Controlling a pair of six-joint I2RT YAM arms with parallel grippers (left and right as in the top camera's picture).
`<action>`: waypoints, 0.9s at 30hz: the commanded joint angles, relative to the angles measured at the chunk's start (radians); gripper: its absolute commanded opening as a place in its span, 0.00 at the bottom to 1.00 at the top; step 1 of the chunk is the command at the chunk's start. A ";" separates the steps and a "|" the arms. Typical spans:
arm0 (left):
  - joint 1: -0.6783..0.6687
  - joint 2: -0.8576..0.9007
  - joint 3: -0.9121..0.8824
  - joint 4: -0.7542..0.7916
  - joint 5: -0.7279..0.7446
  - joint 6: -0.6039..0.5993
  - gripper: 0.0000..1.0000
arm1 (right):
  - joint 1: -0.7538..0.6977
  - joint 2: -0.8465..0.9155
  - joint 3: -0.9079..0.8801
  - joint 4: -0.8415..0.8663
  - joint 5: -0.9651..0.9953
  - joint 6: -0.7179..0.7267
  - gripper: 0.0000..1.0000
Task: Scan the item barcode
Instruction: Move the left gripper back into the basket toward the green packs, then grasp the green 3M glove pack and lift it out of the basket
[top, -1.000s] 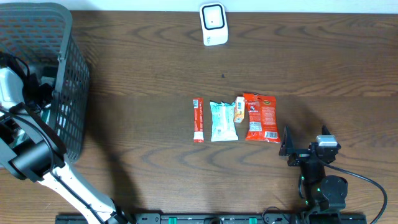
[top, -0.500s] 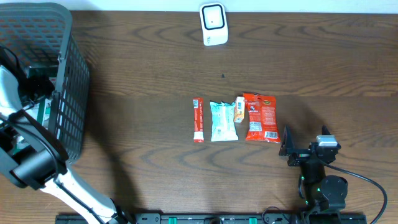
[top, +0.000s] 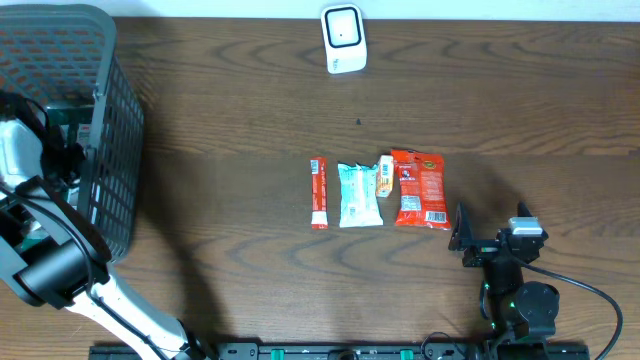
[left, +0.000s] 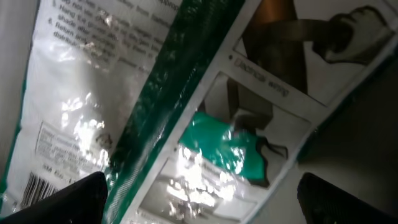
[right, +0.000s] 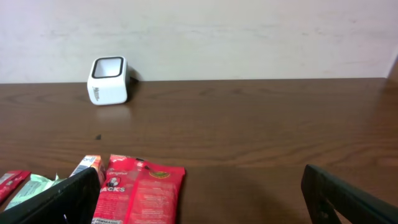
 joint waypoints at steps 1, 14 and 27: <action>0.000 0.013 -0.047 0.043 -0.005 0.021 0.98 | -0.005 -0.004 -0.001 -0.003 0.010 0.016 0.99; 0.000 0.013 -0.146 0.164 -0.005 0.021 0.86 | -0.005 -0.004 -0.001 -0.003 0.010 0.016 0.99; 0.000 0.013 -0.185 0.200 -0.004 -0.021 0.13 | -0.005 -0.004 -0.001 -0.003 0.010 0.016 0.99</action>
